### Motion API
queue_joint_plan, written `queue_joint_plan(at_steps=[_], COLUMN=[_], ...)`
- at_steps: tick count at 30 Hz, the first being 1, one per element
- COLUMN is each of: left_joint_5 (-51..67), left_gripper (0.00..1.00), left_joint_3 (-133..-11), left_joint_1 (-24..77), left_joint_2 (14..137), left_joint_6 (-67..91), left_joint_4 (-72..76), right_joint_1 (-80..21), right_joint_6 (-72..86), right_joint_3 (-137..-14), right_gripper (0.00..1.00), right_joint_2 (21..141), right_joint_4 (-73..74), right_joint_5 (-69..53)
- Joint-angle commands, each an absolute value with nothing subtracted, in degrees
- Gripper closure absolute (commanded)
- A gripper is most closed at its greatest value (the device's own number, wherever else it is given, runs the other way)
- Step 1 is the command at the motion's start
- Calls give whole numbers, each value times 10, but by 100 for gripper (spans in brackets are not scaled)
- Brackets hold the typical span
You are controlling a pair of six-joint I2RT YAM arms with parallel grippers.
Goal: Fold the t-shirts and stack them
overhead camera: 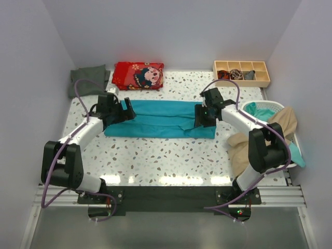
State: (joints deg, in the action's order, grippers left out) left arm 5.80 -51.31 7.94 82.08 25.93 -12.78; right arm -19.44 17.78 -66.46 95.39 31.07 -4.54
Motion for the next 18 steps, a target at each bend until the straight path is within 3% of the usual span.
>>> queue_joint_plan(at_steps=[1, 18], left_joint_5=[119, 127], left_gripper=[0, 0], left_joint_3=[-499, -511], left_joint_1=[90, 96], left_joint_2=[834, 884], left_joint_6=[275, 262], left_joint_4=[-71, -76], right_joint_1=[-195, -195], right_joint_6=[192, 177], right_joint_3=[-648, -699], right_gripper=[44, 43], right_joint_2=[942, 1041], right_joint_4=[286, 237], right_joint_5=[-80, -62])
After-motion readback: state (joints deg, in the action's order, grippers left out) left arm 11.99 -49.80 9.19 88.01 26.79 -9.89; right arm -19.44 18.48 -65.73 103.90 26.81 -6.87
